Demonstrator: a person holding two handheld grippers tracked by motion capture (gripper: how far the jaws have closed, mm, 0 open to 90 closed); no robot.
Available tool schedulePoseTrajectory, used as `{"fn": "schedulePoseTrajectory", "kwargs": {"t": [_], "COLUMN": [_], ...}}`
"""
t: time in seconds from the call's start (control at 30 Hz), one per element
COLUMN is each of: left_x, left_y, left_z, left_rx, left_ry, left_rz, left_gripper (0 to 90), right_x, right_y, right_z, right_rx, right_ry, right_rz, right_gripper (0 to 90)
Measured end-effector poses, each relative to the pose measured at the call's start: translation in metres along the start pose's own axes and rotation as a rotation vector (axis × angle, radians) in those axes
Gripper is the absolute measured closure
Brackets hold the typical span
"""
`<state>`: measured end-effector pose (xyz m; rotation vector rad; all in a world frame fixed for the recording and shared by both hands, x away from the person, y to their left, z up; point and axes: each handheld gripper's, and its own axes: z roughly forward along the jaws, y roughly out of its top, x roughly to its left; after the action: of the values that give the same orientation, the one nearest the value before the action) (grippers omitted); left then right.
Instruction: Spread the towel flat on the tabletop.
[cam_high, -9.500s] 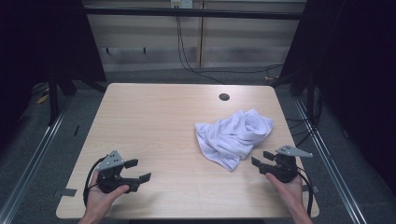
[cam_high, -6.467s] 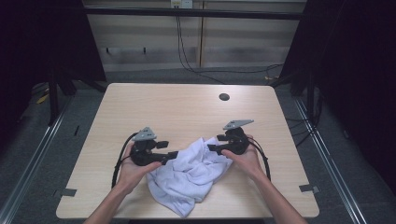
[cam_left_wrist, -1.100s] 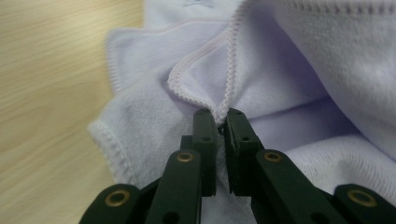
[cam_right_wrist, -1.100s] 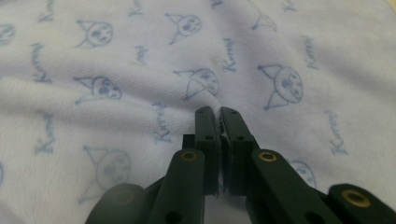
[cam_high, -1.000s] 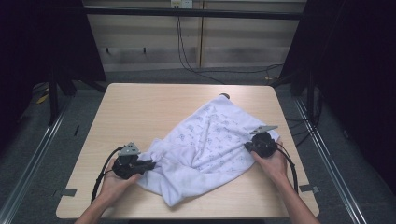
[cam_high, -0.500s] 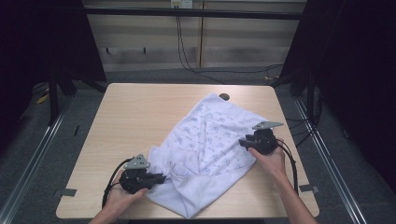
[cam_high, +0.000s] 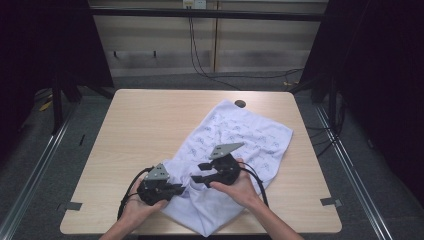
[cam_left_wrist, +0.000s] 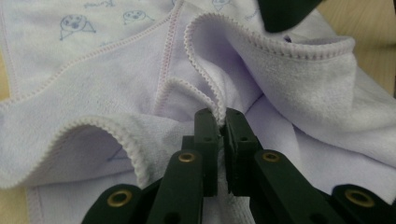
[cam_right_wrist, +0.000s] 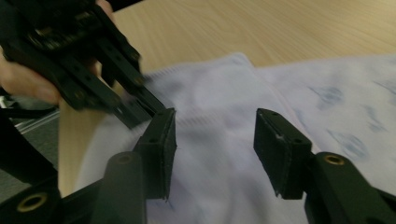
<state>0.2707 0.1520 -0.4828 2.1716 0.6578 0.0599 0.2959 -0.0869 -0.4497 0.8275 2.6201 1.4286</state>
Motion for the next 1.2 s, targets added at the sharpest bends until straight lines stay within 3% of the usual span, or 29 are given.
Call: {"fn": "schedulePoseTrajectory", "kwargs": {"t": [0.07, 0.13, 0.17, 0.2, 0.27, 0.4, 0.47, 0.57, 0.63, 0.7, 0.8, 0.93, 1.0, 1.03, 1.1, 1.2], "left_x": [0.000, 0.002, 0.003, 0.006, 0.007, 0.005, 0.001, -0.001, 0.000, 0.001, 0.002, 0.003, 0.003, 0.004, 0.008, 0.014], "left_y": [0.001, -0.001, -0.002, -0.004, -0.004, -0.003, -0.001, -0.001, -0.001, -0.004, -0.007, -0.013, -0.014, -0.014, -0.015, -0.011], "left_z": [0.000, -0.003, -0.004, -0.005, -0.006, -0.004, -0.001, 0.000, -0.001, -0.003, -0.004, -0.010, -0.013, -0.016, -0.023, -0.035], "left_rx": [-0.006, -0.013, -0.017, -0.025, -0.026, -0.020, -0.010, -0.003, -0.001, 0.000, 0.013, 0.027, 0.024, 0.023, -0.001, -0.072], "left_ry": [0.003, 0.005, 0.009, 0.000, -0.004, -0.009, -0.012, -0.009, -0.006, -0.014, -0.018, -0.007, -0.006, -0.010, 0.000, 0.053], "left_rz": [0.005, 0.000, -0.011, -0.034, -0.037, -0.011, 0.007, 0.025, 0.029, 0.029, 0.025, -0.009, -0.019, -0.015, -0.025, -0.052], "left_gripper": [85.1, 84.0, 81.5, 74.7, 71.1, 79.6, 82.2, 83.0, 83.0, 82.6, 79.5, 60.6, 57.6, 56.8, 53.8, 48.7], "right_x": [0.002, 0.000, -0.001, -0.002, -0.002, -0.005, -0.008, -0.012, -0.014, -0.018, -0.021, -0.022, -0.022, -0.021, -0.018, -0.014], "right_y": [0.005, 0.005, 0.003, -0.002, -0.007, -0.011, -0.009, -0.001, -0.001, -0.005, -0.009, -0.019, -0.020, -0.021, -0.022, -0.021], "right_z": [0.012, 0.019, 0.019, 0.016, 0.008, -0.005, -0.009, 0.000, 0.005, 0.022, 0.030, 0.044, 0.045, 0.046, 0.046, 0.036], "right_rx": [0.024, 0.042, 0.052, 0.062, 0.056, 0.024, -0.009, -0.018, -0.008, 0.033, 0.048, 0.102, 0.107, 0.118, 0.132, 0.105], "right_ry": [0.011, 0.038, 0.038, 0.046, 0.038, 0.017, -0.012, 0.020, 0.031, 0.045, 0.068, 0.123, 0.123, 0.126, 0.114, 0.107], "right_rz": [-0.012, -0.009, -0.013, -0.013, -0.006, 0.025, 0.060, 0.080, 0.086, 0.104, 0.129, 0.146, 0.143, 0.132, 0.100, 0.098], "right_gripper": [49.9, 59.7, 70.6, 90.0, 90.0, 89.9, 68.7, 53.3, 52.8, 51.6, 51.9, 63.1, 65.7, 72.3, 85.4, 88.5]}}
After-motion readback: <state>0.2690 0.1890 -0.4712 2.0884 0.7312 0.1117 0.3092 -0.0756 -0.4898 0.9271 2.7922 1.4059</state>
